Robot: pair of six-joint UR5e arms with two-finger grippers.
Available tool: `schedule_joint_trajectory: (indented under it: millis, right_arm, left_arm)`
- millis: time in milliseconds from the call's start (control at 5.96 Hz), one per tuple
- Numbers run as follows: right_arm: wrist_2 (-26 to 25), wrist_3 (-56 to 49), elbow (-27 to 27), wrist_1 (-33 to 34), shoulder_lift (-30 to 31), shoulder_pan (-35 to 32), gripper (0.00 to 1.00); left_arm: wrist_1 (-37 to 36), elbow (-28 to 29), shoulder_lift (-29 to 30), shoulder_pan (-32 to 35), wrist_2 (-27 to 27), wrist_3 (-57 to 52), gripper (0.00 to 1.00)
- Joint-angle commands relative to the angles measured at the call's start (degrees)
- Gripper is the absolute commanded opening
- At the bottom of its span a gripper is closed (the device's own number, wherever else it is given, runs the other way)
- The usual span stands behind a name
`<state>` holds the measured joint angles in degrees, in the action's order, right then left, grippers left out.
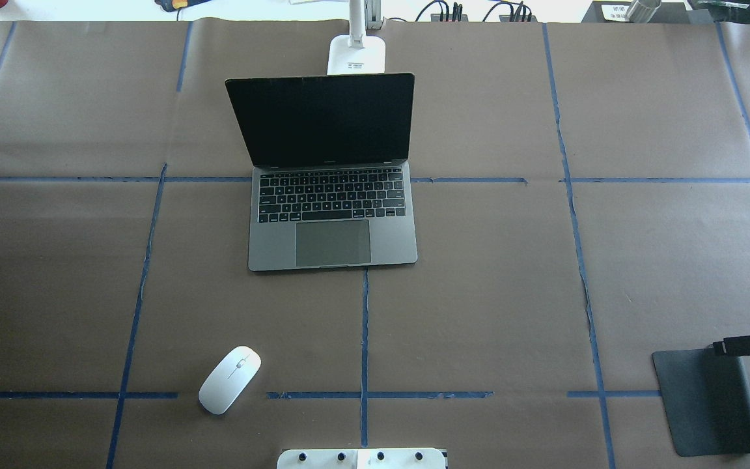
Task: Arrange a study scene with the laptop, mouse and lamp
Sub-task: 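Grasp the edge of the black mouse pad with the right gripper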
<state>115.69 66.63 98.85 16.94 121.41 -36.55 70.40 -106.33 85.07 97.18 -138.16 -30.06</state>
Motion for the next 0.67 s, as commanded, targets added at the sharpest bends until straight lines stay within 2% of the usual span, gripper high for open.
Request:
schedule_joint_trajectory:
  millis: [0,335,503]
  right_arm:
    - [-0.1,0.5,-1.6,-2.4,-0.5,3.4,0.67]
    - [-0.3,0.5,-1.8,-2.4,-0.9,5.1,0.66]
    - [-0.6,0.3,-1.7,-2.4,-0.9,5.0,0.13]
  left_arm:
    - [0.0,-0.4,-0.3,0.0,0.0,-0.1,1.0]
    - [0.0,-0.4,-0.6,0.0,0.0,-0.1,1.0]
    - [0.0,-0.4,-0.8,0.0,0.0,-0.1,1.0]
